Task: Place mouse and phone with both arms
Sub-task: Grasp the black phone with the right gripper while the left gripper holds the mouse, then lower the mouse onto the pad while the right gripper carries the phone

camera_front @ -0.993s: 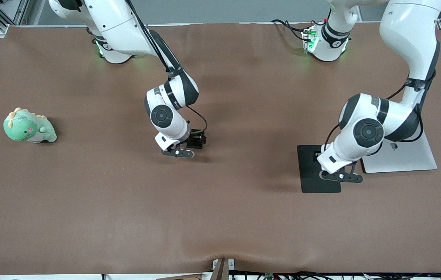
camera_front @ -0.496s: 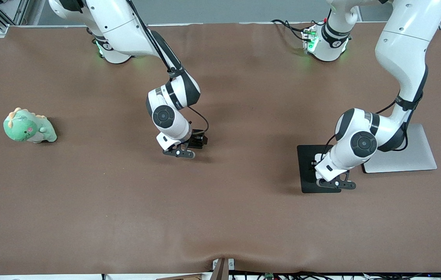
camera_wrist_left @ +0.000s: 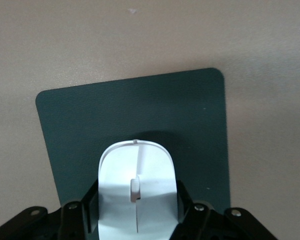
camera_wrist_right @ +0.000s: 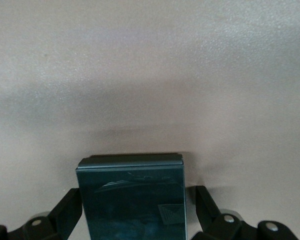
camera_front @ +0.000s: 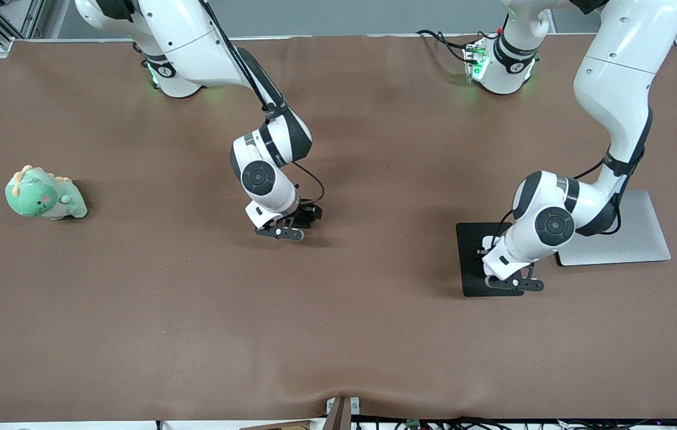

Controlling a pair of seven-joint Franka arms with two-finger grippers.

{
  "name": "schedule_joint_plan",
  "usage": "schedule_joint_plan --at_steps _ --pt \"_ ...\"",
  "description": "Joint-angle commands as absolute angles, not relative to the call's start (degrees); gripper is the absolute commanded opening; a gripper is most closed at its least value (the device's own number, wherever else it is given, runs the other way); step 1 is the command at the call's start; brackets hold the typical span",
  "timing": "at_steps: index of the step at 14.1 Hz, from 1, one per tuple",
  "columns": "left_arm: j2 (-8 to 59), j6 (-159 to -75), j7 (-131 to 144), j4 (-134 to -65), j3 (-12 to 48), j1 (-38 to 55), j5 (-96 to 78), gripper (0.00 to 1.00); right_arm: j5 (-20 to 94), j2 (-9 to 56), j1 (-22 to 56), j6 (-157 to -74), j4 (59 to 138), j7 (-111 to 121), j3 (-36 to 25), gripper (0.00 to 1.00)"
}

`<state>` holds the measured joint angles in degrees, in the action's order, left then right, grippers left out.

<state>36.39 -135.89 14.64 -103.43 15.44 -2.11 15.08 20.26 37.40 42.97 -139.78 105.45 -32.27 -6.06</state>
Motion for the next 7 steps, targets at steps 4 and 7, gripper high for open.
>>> schedule_joint_plan --at_steps 4,7 --pt "38.0 -139.4 15.6 -102.9 15.6 -2.6 16.9 0.37 21.8 38.1 42.8 -138.9 103.5 -33.6 -6.4 0.0" --pt "38.1 -139.5 15.7 -102.9 15.6 -2.6 16.9 0.72 21.6 37.5 42.0 -137.7 103.2 -33.1 -6.7 0.0"
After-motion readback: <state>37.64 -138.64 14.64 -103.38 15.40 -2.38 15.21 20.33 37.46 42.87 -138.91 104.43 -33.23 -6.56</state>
